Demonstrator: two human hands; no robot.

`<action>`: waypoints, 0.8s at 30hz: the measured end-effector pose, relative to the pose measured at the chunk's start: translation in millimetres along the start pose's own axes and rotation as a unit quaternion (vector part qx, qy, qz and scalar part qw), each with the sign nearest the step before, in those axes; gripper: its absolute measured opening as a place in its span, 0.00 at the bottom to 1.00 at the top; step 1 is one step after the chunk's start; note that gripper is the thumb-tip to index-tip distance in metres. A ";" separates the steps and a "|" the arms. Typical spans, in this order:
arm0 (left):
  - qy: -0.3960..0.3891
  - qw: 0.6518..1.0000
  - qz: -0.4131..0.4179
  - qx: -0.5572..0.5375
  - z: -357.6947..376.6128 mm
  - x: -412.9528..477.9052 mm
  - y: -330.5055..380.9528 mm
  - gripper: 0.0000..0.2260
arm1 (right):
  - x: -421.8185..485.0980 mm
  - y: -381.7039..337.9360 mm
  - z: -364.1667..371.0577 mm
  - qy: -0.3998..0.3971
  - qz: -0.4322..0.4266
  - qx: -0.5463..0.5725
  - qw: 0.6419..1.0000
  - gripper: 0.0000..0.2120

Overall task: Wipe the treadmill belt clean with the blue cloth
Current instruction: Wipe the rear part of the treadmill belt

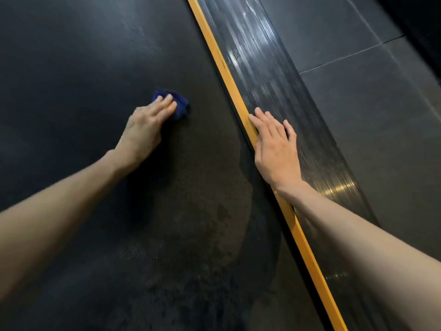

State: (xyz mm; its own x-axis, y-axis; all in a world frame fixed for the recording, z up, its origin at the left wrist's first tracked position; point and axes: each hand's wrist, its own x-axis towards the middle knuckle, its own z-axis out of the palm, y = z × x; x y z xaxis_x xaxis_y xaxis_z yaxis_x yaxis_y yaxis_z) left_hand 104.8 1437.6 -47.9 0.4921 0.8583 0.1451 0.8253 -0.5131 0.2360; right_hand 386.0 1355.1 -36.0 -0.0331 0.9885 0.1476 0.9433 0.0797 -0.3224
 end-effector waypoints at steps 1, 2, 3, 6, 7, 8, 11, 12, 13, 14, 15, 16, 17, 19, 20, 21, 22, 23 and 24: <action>0.007 0.999 -0.046 -0.022 -5.8 4.4 9.7 0.24 | 0.0 -0.2 0.0 0.002 0.000 -0.001 1.000 0.22; 0.014 0.998 -0.043 -0.032 -6.8 -0.3 25.8 0.23 | -0.5 -0.2 0.1 0.004 0.001 -0.001 1.000 0.22; 0.020 0.999 0.007 -0.046 -4.5 -13.2 46.9 0.20 | -1.0 0.1 0.3 0.003 0.002 -0.001 1.000 0.22; -0.078 0.958 0.263 -0.084 12.2 -96.2 117.5 0.19 | 0.0 1.8 0.8 0.004 0.000 -0.001 1.000 0.21; -0.135 0.930 0.328 -0.099 14.0 -119.2 128.6 0.20 | -0.5 2.4 0.7 0.005 -0.001 0.000 1.000 0.21; -0.161 0.907 0.376 -0.100 15.4 -129.7 129.4 0.20 | -1.1 2.7 0.4 0.004 0.000 0.000 1.000 0.21; -0.153 0.895 0.410 -0.090 11.4 -103.0 92.1 0.18 | -1.2 2.5 1.2 -0.001 -0.002 -0.005 1.000 0.21; -0.127 0.922 0.353 -0.097 9.3 -85.4 72.2 0.17 | -1.1 2.3 1.9 -0.002 -0.004 -0.007 1.000 0.21; -0.092 0.951 0.281 -0.088 3.9 -66.7 49.4 0.17 | -0.9 3.0 2.3 -0.002 -0.004 -0.008 1.000 0.21; -0.056 0.976 0.202 -0.063 -1.6 -51.4 23.4 0.16 | -1.3 3.8 2.7 -0.001 -0.002 -0.010 1.000 0.21; -0.030 0.992 0.115 -0.042 -8.2 -43.7 0.5 0.18 | -1.4 3.9 2.7 0.000 -0.002 -0.013 1.000 0.21; -0.012 0.999 0.024 -0.027 -16.5 -38.0 -12.3 0.20 | -0.4 3.2 2.7 -0.001 -0.003 -0.014 1.000 0.21; 0.001 0.998 -0.053 -0.020 -15.4 -36.6 -16.1 0.23 | 0.6 2.4 2.4 0.000 -0.002 -0.012 1.000 0.21; 0.009 0.997 -0.074 -0.026 -0.2 -32.2 24.2 0.22 | 0.6 1.8 1.4 -0.002 0.001 -0.007 1.000 0.21; -0.018 0.999 -0.033 -0.004 10.8 -37.0 57.9 0.20 | -0.1 1.8 1.2 -0.002 0.003 -0.006 1.000 0.21; -0.075 0.997 0.026 0.020 22.4 -47.9 92.9 0.19 | -0.4 1.7 0.9 -0.002 0.002 -0.007 1.000 0.21; -0.126 0.986 0.104 0.032 30.9 -66.3 125.0 0.17 | -0.6 1.4 0.8 -0.001 -0.001 -0.008 1.000 0.21; -0.177 0.970 0.165 -0.019 33.5 -90.9 153.8 0.16 | -0.8 1.5 1.0 0.000 -0.004 -0.007 1.000 0.21; -0.192 0.949 0.247 -0.036 28.5 -116.8 169.6 0.17 | -0.8 1.7 0.8 0.001 -0.003 -0.005 1.000 0.20</action>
State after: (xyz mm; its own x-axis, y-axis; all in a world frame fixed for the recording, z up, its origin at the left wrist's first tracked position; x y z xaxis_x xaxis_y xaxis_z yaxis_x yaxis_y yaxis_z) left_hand 195.1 1250.4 -52.2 0.8900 0.4443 -0.1030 0.4538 -0.8400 0.2975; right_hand 387.4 1354.5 -37.4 -0.0386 0.9877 0.1514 0.9461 0.0849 -0.3124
